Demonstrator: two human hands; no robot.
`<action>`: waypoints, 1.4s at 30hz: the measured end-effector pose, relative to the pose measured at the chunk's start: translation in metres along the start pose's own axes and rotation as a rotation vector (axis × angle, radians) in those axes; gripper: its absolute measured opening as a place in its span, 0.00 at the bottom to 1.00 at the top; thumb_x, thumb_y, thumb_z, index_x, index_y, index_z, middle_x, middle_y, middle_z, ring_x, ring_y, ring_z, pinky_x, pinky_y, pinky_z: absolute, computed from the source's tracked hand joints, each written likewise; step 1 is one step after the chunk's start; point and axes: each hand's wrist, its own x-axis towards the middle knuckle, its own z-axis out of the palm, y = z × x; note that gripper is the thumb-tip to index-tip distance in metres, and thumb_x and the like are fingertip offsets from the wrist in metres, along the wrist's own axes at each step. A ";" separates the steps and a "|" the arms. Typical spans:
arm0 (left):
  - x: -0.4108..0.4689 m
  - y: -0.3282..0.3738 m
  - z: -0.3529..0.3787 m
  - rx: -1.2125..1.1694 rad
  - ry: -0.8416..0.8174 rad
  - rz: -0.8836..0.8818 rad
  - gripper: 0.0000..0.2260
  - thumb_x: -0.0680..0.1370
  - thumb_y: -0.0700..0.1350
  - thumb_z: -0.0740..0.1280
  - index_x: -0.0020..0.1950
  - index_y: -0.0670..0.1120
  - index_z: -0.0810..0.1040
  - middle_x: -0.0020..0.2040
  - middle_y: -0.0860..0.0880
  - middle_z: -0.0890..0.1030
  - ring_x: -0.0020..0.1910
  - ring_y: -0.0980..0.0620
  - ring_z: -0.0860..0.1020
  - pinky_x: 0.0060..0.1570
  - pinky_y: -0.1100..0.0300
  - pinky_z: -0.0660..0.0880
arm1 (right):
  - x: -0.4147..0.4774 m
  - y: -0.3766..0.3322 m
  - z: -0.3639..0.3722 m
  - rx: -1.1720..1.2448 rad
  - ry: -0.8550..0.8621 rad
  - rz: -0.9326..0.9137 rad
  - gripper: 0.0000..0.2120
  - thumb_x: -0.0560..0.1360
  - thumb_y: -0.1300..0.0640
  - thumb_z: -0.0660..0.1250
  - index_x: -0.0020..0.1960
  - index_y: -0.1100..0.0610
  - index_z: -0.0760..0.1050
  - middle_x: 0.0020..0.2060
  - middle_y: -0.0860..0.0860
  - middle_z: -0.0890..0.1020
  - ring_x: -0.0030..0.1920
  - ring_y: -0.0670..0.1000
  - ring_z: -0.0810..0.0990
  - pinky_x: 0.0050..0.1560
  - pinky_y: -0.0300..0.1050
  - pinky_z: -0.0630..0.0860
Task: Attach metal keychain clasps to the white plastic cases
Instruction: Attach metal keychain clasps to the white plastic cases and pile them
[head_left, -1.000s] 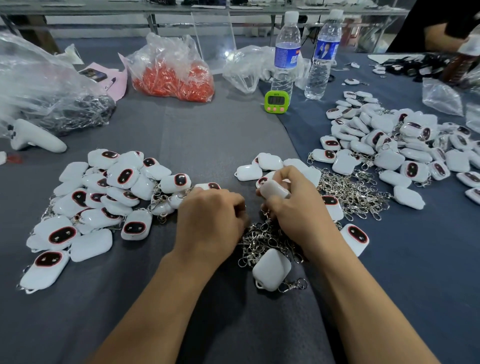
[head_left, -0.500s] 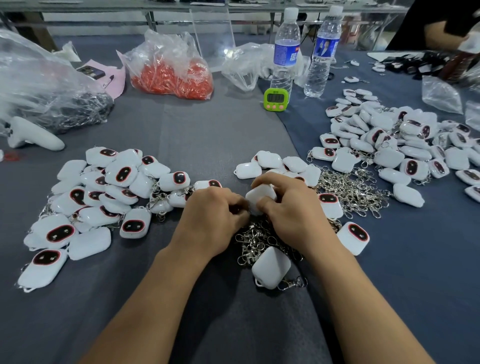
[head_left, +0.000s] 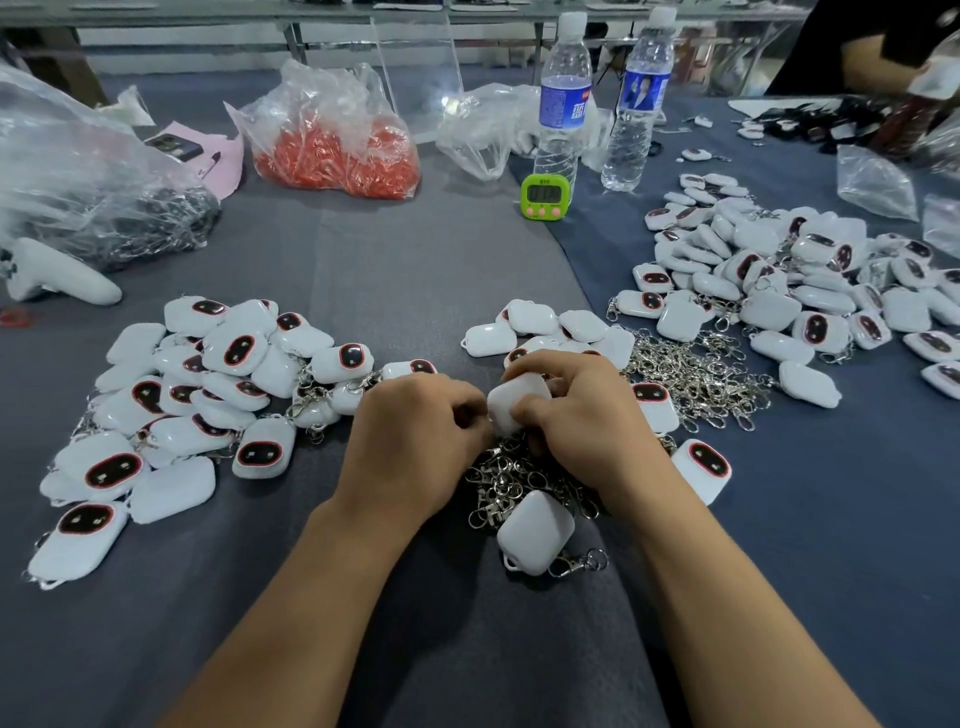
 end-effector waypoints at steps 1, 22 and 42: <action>0.000 0.000 0.000 -0.036 0.030 -0.013 0.04 0.68 0.44 0.78 0.37 0.52 0.85 0.29 0.56 0.76 0.32 0.54 0.74 0.33 0.62 0.69 | 0.000 -0.001 0.000 0.106 0.010 0.045 0.15 0.71 0.68 0.68 0.43 0.48 0.83 0.34 0.53 0.82 0.27 0.52 0.76 0.31 0.42 0.72; 0.010 0.010 -0.001 -1.090 -0.127 -0.434 0.09 0.61 0.53 0.78 0.38 0.52 0.88 0.34 0.51 0.84 0.33 0.57 0.77 0.37 0.67 0.75 | -0.002 -0.011 -0.013 0.855 -0.185 0.239 0.14 0.76 0.70 0.61 0.44 0.60 0.84 0.30 0.57 0.78 0.21 0.45 0.66 0.18 0.33 0.61; 0.012 0.005 -0.003 -0.869 -0.063 -0.334 0.09 0.72 0.37 0.77 0.40 0.51 0.88 0.36 0.52 0.86 0.35 0.61 0.81 0.38 0.69 0.75 | -0.003 -0.009 -0.002 0.891 -0.078 0.225 0.18 0.77 0.70 0.62 0.40 0.56 0.87 0.29 0.54 0.80 0.22 0.44 0.71 0.22 0.32 0.67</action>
